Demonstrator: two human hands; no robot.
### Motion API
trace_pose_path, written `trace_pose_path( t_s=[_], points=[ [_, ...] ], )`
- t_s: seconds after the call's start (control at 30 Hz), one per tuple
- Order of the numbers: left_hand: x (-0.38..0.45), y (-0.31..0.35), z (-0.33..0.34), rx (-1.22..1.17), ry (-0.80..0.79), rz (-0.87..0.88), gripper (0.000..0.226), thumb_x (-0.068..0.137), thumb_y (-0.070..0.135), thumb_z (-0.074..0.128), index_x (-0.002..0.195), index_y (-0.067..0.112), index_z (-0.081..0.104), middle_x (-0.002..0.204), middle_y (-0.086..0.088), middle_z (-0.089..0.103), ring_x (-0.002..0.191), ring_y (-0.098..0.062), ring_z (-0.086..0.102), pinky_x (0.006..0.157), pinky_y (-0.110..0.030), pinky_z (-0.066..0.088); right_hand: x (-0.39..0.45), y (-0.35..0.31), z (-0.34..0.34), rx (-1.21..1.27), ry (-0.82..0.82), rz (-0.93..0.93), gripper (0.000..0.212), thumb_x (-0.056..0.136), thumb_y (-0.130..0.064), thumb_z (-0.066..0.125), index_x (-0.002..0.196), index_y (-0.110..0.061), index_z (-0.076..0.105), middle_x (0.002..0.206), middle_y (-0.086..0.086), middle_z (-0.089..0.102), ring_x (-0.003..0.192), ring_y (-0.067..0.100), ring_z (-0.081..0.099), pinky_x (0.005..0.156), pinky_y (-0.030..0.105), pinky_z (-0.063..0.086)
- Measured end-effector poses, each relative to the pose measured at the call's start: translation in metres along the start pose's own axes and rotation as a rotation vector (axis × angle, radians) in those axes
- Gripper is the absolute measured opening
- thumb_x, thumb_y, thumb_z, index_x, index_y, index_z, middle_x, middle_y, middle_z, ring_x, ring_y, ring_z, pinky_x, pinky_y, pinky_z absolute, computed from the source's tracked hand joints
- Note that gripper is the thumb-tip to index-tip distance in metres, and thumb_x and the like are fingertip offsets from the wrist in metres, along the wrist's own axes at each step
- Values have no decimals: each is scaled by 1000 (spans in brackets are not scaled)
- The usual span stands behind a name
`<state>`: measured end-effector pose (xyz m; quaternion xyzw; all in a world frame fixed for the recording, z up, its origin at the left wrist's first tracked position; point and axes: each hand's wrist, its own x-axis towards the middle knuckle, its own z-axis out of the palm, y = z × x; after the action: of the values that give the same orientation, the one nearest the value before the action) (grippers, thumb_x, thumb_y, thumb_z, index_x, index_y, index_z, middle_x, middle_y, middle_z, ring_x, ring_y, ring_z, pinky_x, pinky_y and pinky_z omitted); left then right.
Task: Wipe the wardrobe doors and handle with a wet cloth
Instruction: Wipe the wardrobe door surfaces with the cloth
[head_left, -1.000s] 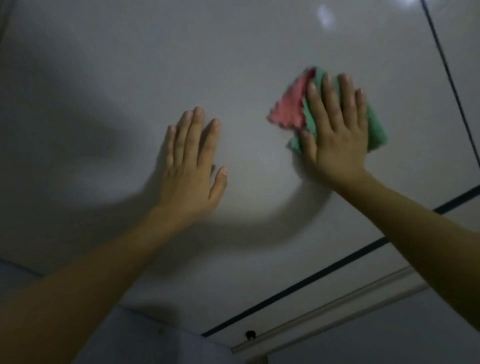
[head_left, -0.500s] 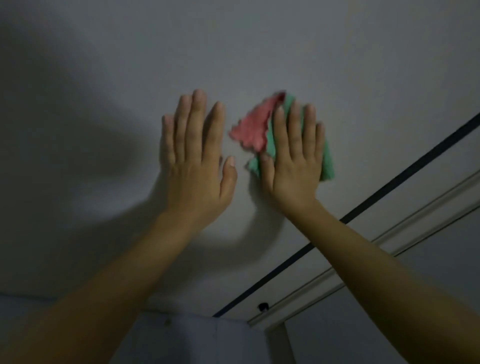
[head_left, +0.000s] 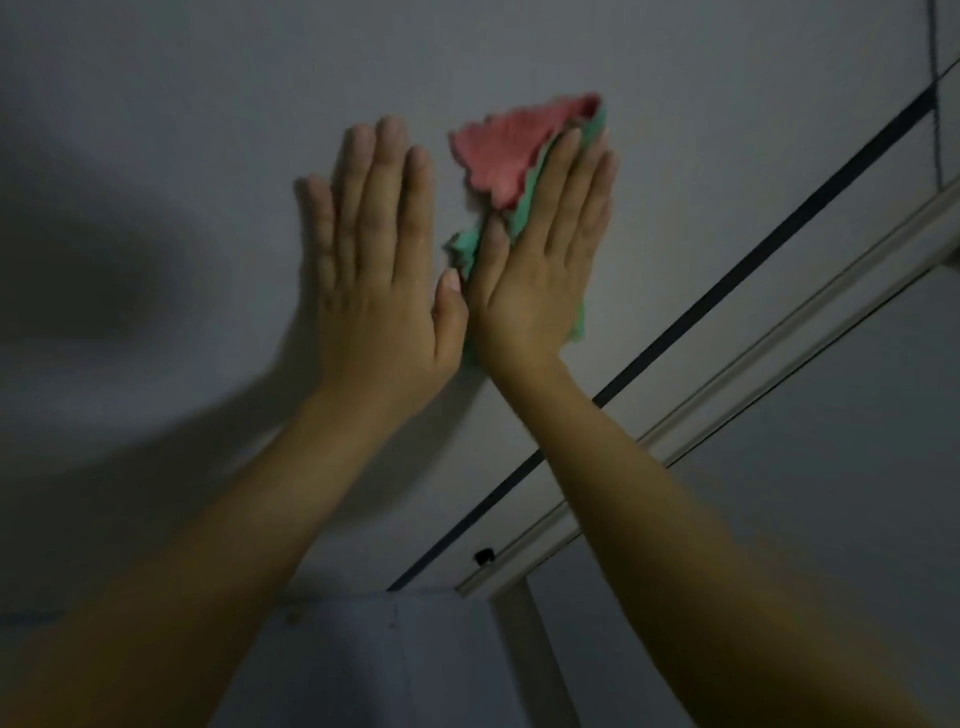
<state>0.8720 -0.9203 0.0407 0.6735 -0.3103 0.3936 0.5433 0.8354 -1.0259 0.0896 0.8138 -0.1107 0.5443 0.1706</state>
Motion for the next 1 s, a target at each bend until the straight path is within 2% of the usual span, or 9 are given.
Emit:
trace_pose_path(
  t_s=[0.2,0.37,0.43,0.57,0.63,0.8,0.87,0.93,1.0],
  points=[
    [-8,27,21,17,-37,192,65,91,28,38,146,-4,24,153,-26,19,144,-21,-6,117,-38,-14,-99,55,-6,-53,-98,217,60,103,-41,10,149,-5,-3,157,8,-2,146,18,-10,120,37,0],
    [-1,55,43,63,-45,275,63,91,26,39,145,-4,29,153,-25,22,144,-35,11,118,-44,-5,-12,73,-18,145,175,492,67,99,-38,24,148,3,0,158,19,4,146,25,0,119,31,-7],
    [5,68,57,74,-10,286,61,91,25,40,144,-5,31,152,-26,23,144,-36,11,118,-46,-3,4,85,-17,102,228,384,64,99,-32,27,148,4,11,156,23,13,145,29,4,118,33,-6],
    [20,87,76,142,-2,313,66,85,24,46,144,-3,33,150,-29,24,142,-38,11,117,-45,-3,-56,115,-11,33,127,170,61,101,-37,17,151,-8,-1,155,5,9,146,17,-8,119,35,-7],
    [21,89,80,201,-1,333,67,85,26,47,143,-3,31,149,-30,25,141,-39,13,117,-47,0,-68,137,-15,32,143,170,61,100,-34,23,151,-5,7,153,6,15,147,19,-3,119,34,-6],
    [22,84,77,275,-17,387,65,90,31,44,145,-1,29,151,-29,23,141,-40,15,117,-46,3,-16,201,-34,101,384,672,64,98,-31,26,147,9,15,155,25,16,145,37,12,119,43,0],
    [25,78,75,316,-14,419,65,92,33,43,146,1,28,151,-29,23,141,-39,16,117,-44,3,-9,187,-29,114,460,748,61,97,-28,31,144,11,23,151,28,24,142,40,20,118,50,11],
    [23,79,80,324,-5,422,63,93,33,42,146,1,28,150,-29,23,141,-38,16,116,-43,3,-33,158,-19,80,419,547,59,96,-25,39,144,7,27,150,26,29,142,36,23,117,49,17],
    [20,82,82,299,25,391,63,93,31,43,145,-1,29,150,-30,22,141,-39,16,116,-44,2,-70,139,-8,62,231,163,63,97,-30,38,150,-5,16,158,12,10,147,26,10,119,43,9]
  ],
)
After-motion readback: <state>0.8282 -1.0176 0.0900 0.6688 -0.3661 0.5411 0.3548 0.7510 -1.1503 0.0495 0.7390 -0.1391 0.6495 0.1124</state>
